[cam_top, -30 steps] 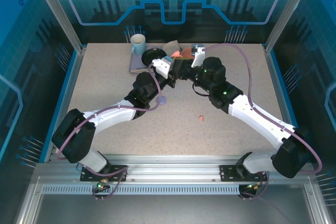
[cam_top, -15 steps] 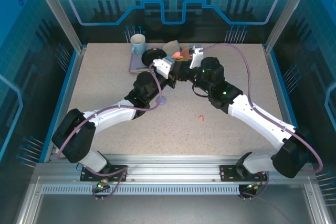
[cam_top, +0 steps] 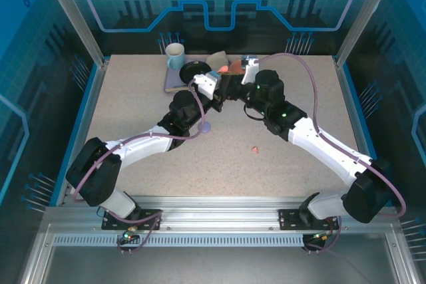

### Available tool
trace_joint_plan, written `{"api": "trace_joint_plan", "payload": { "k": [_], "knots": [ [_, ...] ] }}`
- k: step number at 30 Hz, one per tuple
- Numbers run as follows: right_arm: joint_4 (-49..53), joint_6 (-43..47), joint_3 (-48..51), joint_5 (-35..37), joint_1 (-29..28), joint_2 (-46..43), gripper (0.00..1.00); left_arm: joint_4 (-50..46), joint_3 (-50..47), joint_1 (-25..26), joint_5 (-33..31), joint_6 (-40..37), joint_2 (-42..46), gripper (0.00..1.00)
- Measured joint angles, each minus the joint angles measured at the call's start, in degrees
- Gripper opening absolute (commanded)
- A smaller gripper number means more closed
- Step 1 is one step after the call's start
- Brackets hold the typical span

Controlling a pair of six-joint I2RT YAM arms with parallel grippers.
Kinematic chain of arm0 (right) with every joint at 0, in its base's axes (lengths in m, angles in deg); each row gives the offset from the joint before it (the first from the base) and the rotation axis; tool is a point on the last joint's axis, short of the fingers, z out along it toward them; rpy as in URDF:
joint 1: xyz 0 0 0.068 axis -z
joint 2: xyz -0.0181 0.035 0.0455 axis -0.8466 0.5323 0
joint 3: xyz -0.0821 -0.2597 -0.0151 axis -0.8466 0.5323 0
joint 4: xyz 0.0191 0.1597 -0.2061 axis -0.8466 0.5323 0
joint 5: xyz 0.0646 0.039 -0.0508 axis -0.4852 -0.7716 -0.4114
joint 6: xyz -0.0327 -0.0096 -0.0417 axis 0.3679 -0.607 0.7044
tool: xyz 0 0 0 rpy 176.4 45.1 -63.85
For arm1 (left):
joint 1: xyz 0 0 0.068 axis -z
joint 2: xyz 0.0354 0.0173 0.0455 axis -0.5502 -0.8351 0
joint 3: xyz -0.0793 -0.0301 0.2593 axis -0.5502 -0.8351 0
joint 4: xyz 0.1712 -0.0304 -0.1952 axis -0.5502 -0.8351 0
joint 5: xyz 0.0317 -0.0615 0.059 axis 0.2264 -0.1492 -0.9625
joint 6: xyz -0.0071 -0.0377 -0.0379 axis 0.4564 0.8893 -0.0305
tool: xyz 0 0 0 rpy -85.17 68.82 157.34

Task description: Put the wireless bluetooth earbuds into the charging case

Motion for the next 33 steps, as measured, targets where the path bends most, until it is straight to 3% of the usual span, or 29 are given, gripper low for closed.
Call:
{"api": "trace_joint_plan", "payload": {
  "k": [12,33],
  "knots": [
    [-1.27,-2.86,0.0,-2.03,1.9,0.66,0.19,-0.04,0.0,-0.02,0.0,0.0,0.0,0.0],
    [-0.52,2.05,0.02,-0.24,0.55,0.59,0.17,-0.35,0.0,-0.02,0.0,0.0,0.0,0.0]
  ]
}}
